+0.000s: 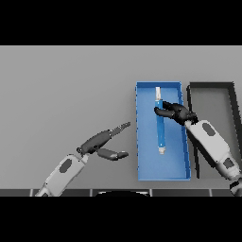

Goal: Pick up the blue pipe and place it into the blue bin.

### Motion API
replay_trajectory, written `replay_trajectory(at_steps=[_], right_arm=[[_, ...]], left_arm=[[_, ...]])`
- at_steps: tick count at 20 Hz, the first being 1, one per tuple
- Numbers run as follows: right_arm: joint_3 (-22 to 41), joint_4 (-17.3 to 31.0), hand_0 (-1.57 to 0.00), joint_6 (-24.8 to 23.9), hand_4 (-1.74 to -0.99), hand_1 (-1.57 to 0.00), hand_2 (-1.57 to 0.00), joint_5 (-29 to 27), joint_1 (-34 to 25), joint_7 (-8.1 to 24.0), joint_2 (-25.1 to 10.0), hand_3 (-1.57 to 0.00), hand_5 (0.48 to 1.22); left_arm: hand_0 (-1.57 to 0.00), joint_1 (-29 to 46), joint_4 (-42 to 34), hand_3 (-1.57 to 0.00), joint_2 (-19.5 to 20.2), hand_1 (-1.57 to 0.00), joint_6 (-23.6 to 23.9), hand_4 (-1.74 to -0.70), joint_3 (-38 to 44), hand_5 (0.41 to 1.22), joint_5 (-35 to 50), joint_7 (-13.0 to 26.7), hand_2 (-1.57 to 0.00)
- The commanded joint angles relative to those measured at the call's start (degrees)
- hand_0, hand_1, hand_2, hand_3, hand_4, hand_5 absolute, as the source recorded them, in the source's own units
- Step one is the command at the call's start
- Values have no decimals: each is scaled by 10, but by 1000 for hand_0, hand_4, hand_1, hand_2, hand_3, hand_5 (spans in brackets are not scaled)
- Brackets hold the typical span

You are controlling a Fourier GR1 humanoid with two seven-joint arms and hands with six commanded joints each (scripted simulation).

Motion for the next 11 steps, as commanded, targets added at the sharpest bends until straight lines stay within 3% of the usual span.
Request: replay_trajectory(at_steps=[1, 7, 11], right_arm=[[1, -3, -79, -7, -1196, -60, -58, -1, 0, 5, -2, -35, 838], [6, -2, -20, -16, -1186, -15, -14, 10, -1, -7, 3, -8, 774], [7, -2, -20, -5, -1186, -15, -14, 12, -2, -7, -3, -8, 769]], left_arm=[[1, 6, -2, 1, -5, 1, 3, -830, -5, 471, -3, -2, 1], [1, -6, 3, 1, -6, 1, 6, -826, -2, 471, -6, 6, 1], [1, -19, 26, 1, -7, 1, -2, -826, 6, 474, -1, 1, 1]])
